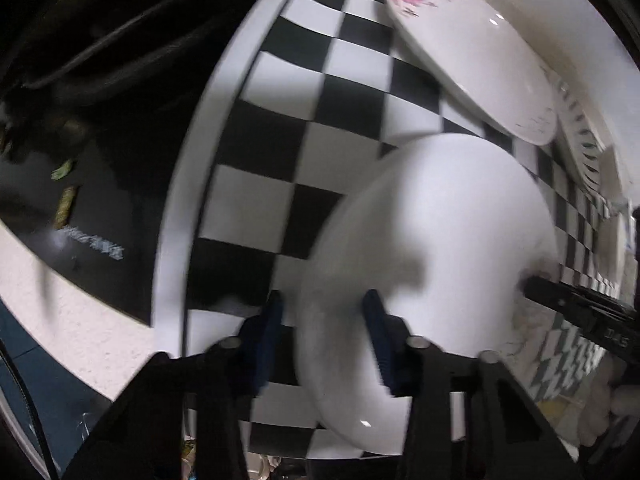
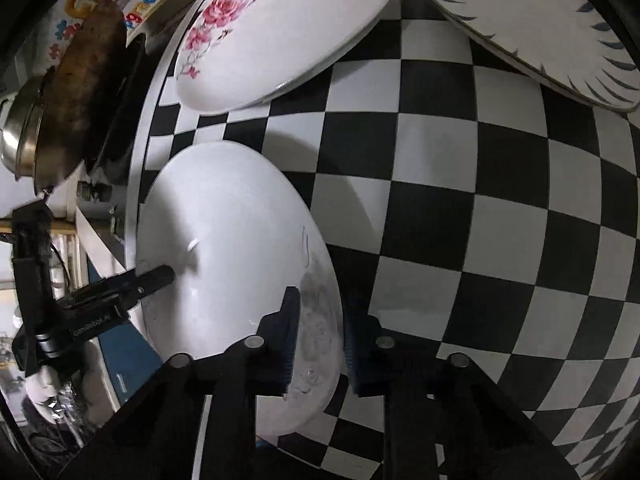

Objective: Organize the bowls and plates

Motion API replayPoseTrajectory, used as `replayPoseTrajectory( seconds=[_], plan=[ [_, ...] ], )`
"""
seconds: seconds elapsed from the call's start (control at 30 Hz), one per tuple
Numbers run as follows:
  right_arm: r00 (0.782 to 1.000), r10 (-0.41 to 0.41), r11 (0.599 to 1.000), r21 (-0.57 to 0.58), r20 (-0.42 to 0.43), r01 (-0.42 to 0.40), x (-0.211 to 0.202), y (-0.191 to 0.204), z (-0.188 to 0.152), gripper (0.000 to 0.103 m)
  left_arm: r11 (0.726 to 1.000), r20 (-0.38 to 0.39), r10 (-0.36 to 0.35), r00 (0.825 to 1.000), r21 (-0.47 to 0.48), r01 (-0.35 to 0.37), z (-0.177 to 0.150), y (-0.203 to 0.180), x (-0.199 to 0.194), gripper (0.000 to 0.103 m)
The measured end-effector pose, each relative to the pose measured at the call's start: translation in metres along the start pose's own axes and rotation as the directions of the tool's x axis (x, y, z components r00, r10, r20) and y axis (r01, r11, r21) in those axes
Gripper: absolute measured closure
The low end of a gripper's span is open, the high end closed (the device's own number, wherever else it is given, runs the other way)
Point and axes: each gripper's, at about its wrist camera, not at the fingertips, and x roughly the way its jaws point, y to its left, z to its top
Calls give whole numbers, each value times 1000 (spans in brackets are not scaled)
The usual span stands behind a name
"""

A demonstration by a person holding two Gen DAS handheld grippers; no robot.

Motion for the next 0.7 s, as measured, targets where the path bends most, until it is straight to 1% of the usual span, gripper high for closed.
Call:
replayPoseTrajectory(
  seconds=[0.07, 0.23, 0.3, 0.43, 0.57, 0.6, 0.63, 0.7],
  plan=[
    [1000, -11, 1000, -7, 3, 11, 0, 1, 0, 86, 1000, 5, 22, 1000, 11, -22, -3, -5, -3, 70],
    [1000, -3, 1000, -6, 0, 3, -3, -4, -3, 87, 1000, -1, 21, 1000, 3, -21, -16, -13, -11, 70],
    [1000, -5, 1000, -7, 4, 5, -7, -7, -4, 87, 999, 7, 31, 1000, 13, -31, -21, -20, -16, 70],
    [1000, -1, 1000, -9, 25, 2, -21, -16, -6, 87, 1000, 31, 16, 999, 14, -16, -30, -39, -36, 70],
    [998, 4, 1000, 5, 57, -4, -45, -36, -10, 87, 999, 49, -3, 999, 44, 1, -33, -64, -57, 70],
    [998, 4, 1000, 11, 65, -5, -51, -41, -11, 87, 999, 52, -6, 999, 53, 3, -32, -69, -60, 70],
    [997, 4, 1000, 21, 76, -6, -59, -49, -13, 87, 998, 55, -11, 998, 64, 7, -29, -66, -62, 70],
    [996, 0, 999, 39, 91, -4, -72, -65, -16, 87, 996, 56, -15, 998, 90, 10, -29, -81, -66, 70]
  ],
)
